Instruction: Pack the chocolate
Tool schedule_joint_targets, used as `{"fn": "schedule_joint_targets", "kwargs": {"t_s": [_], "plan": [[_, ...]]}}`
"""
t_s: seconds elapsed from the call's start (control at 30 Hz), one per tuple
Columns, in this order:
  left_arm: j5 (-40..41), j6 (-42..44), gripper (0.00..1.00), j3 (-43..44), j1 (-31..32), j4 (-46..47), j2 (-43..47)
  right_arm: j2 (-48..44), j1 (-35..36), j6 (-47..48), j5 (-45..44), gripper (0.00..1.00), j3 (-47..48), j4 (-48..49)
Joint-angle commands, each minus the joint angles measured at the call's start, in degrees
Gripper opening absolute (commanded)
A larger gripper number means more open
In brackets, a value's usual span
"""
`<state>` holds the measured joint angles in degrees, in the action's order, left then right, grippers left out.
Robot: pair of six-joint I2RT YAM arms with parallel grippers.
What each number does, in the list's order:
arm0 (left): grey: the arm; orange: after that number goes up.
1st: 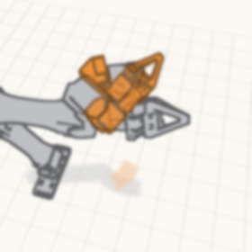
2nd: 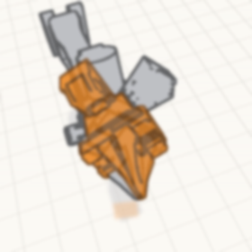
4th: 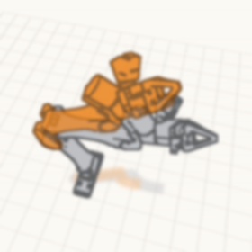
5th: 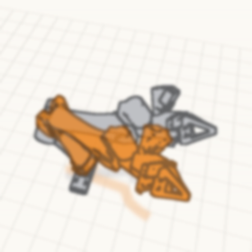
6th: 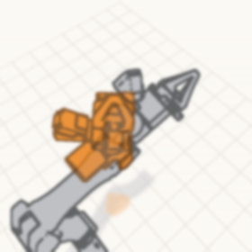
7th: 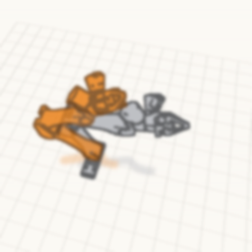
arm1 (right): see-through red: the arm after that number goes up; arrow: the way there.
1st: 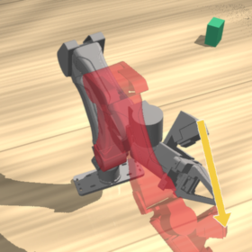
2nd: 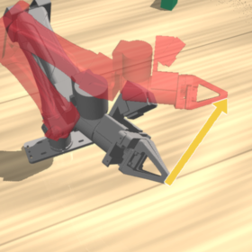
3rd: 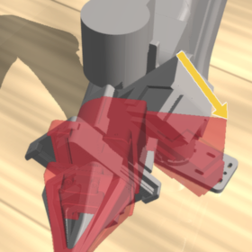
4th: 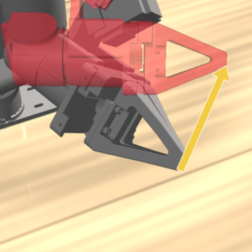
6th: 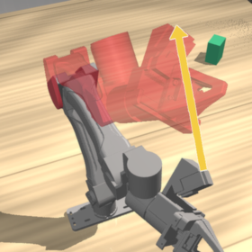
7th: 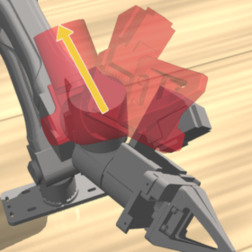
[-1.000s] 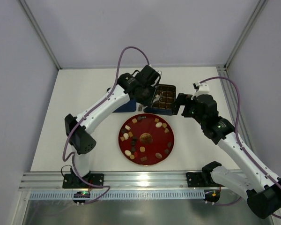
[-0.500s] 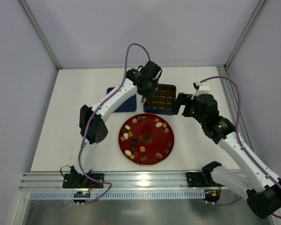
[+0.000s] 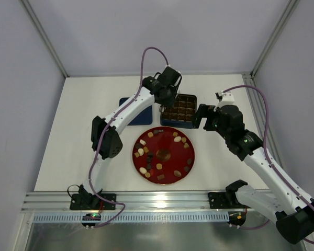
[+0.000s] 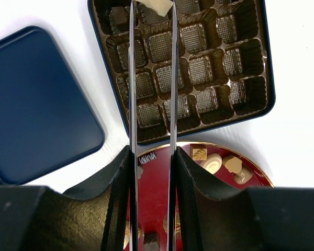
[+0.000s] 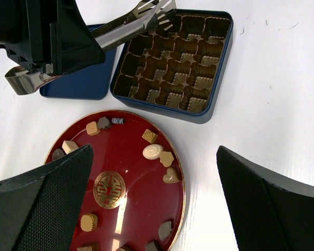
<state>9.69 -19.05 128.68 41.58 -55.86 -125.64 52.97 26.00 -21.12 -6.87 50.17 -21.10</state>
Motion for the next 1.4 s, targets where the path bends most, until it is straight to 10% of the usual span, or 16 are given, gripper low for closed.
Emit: {"fn": "schedule_joint_targets", "kwargs": {"t_s": [0.0, 1.37], "plan": [[1.2, 0.2, 0.36, 2.6, -0.4, 3.1, -0.6, -1.2, -0.3, 0.6, 0.1, 1.0, 2.0, 1.2], [-2.0, -1.0, 0.44, -1.8, -0.5, 2.0, 9.0, -1.8, -0.6, 0.6, 0.3, 1.0, 2.0, 1.3]]}}
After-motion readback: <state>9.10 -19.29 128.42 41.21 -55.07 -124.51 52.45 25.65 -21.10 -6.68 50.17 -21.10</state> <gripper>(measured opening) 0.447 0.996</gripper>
